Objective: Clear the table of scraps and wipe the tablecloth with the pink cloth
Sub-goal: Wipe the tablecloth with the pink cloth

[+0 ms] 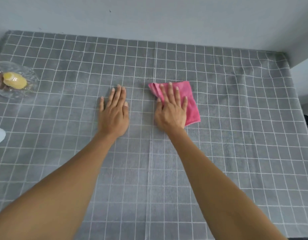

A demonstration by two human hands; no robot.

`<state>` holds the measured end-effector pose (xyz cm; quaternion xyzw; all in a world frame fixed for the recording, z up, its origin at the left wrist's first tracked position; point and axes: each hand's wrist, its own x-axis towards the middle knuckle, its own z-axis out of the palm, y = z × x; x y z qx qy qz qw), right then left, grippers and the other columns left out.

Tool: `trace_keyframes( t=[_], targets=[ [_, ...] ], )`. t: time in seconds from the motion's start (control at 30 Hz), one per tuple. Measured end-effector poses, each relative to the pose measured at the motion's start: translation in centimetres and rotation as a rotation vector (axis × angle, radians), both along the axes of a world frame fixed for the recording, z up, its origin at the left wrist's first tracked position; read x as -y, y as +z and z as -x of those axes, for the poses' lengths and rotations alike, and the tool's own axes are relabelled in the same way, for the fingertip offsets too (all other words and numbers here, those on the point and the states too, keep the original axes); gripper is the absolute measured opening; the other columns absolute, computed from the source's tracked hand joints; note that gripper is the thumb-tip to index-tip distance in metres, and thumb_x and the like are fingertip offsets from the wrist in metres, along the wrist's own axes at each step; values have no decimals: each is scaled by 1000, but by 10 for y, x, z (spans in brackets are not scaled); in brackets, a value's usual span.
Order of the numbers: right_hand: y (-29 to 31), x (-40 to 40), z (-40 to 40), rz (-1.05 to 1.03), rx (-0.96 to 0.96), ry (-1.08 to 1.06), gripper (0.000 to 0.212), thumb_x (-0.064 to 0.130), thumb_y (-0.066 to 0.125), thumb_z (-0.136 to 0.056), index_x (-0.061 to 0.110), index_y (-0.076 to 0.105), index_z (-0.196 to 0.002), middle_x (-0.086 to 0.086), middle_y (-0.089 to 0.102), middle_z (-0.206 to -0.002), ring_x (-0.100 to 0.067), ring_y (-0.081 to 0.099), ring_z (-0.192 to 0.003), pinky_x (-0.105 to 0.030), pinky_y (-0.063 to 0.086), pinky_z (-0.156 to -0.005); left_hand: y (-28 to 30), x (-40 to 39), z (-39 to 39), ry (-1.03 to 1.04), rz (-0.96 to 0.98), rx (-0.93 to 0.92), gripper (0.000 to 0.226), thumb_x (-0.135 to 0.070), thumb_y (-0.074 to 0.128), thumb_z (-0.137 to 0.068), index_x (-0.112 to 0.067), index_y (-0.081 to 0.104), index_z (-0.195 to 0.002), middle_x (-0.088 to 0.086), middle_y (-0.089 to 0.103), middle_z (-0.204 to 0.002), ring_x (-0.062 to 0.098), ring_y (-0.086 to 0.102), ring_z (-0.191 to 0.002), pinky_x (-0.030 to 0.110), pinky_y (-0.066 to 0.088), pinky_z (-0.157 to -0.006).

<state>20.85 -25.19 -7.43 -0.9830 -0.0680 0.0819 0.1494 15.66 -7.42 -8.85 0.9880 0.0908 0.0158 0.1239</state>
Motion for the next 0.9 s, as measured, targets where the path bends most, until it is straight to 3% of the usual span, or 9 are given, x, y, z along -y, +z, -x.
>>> trace_keyframes(
  t=[0.13,0.27,0.43,0.53,0.6,0.7,0.9],
  targets=[
    [2,42,-8,29,-27,-279,54,40,13,-100,35,-9,-148,7,-14,-159,-16,-15,-146,-48,-11,-117,-2,-2,0,9,-20,12,51,-27,19,-102,-18,11,-152,-4,9,-160,13,6,-147,43,0,-117],
    [5,20,-6,-46,-36,-454,54,39,14,-100,32,-4,-151,4,-13,-160,-18,-16,-146,-51,-12,-116,-3,-1,1,17,-27,11,51,-26,21,-103,-18,10,-152,-4,8,-160,13,5,-147,43,0,-118],
    [7,-44,20,-74,-29,-104,53,41,14,-101,33,-4,-150,6,-15,-159,-17,-20,-145,-48,-17,-115,-2,1,0,25,-6,10,52,-27,20,-102,-19,12,-152,-5,9,-160,12,5,-147,42,0,-117],
    [1,-38,26,-81,-17,13,52,40,14,-101,36,0,-151,9,-9,-159,-13,-16,-145,-45,-17,-116,-2,0,0,22,-2,15,52,-26,23,-102,-19,12,-152,-5,9,-160,11,5,-147,42,0,-117],
    [-3,-9,19,-11,7,-14,53,42,13,-100,36,-4,-150,8,-11,-159,-14,-15,-146,-46,-14,-117,-2,0,0,14,-20,15,52,-26,23,-102,-19,11,-152,-5,9,-160,12,5,-147,42,1,-118],
    [-4,38,12,51,-8,-223,54,41,13,-99,34,-6,-150,6,-12,-159,-17,-14,-146,-48,-10,-118,-1,0,0,9,-26,-14,52,-27,19,-102,-19,7,-153,-5,5,-160,12,2,-147,43,1,-118],
    [4,48,32,-60,-32,-351,53,40,17,-101,36,3,-151,6,-8,-160,-15,-12,-147,-46,-15,-116,5,-2,1,-10,21,-100,52,-28,15,-103,-19,-1,-152,-3,-4,-160,14,-5,-147,44,-5,-117]
  ],
)
